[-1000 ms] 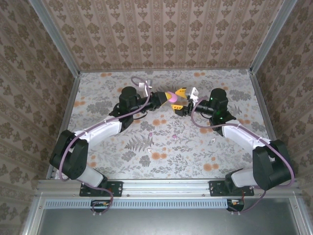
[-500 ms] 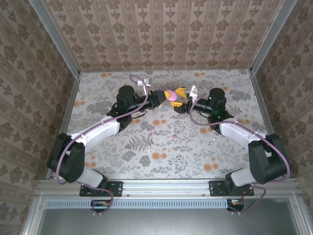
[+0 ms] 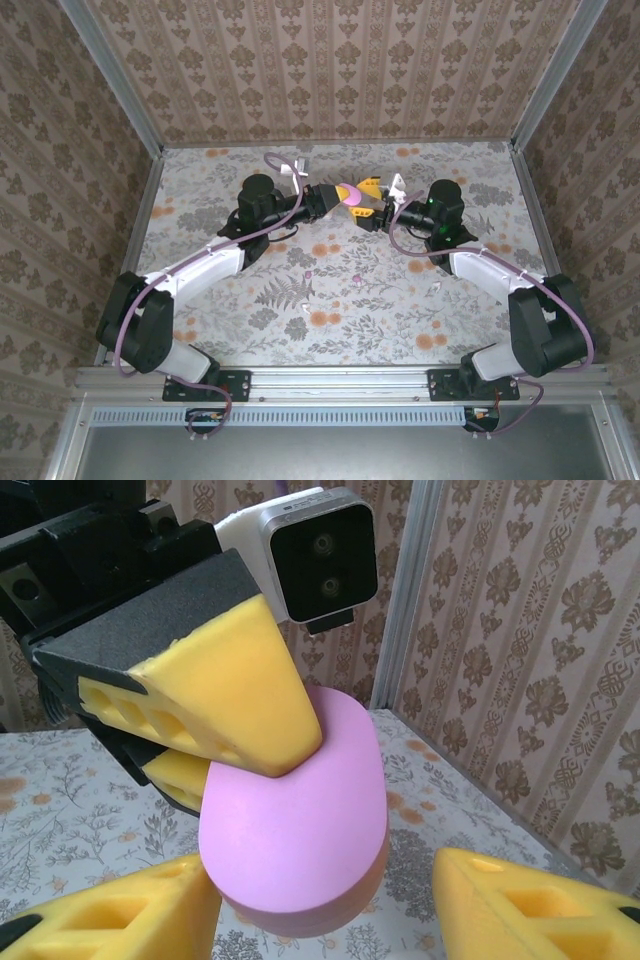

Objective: Insert the wireless bluetooth earbuds into the charging case

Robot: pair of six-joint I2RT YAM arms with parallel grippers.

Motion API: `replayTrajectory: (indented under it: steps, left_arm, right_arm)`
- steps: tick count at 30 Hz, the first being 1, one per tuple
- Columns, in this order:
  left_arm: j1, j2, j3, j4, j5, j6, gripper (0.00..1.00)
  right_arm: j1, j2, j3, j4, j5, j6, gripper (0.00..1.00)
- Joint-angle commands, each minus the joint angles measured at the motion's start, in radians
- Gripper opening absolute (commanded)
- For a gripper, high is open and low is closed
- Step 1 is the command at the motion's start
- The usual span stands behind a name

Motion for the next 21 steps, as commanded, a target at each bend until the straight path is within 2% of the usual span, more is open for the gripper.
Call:
replayTrajectory:
  steps: [1,13,21]
  left_arm:
    - [0.005,0.006,0.030,0.004,0.019,0.007,0.13]
    - [0.005,0.014,0.030,0.020,0.018,-0.012,0.12]
    - [0.005,0.019,0.030,0.030,0.017,-0.021,0.12]
  right_arm:
    - [-0.002,-0.023,0.007,0.078,-0.023,0.041,0.59]
    - [0.008,-0.028,0.006,0.083,0.016,0.014,0.61]
    - [0.025,-0.029,0.006,0.037,0.042,-0.048,0.54]
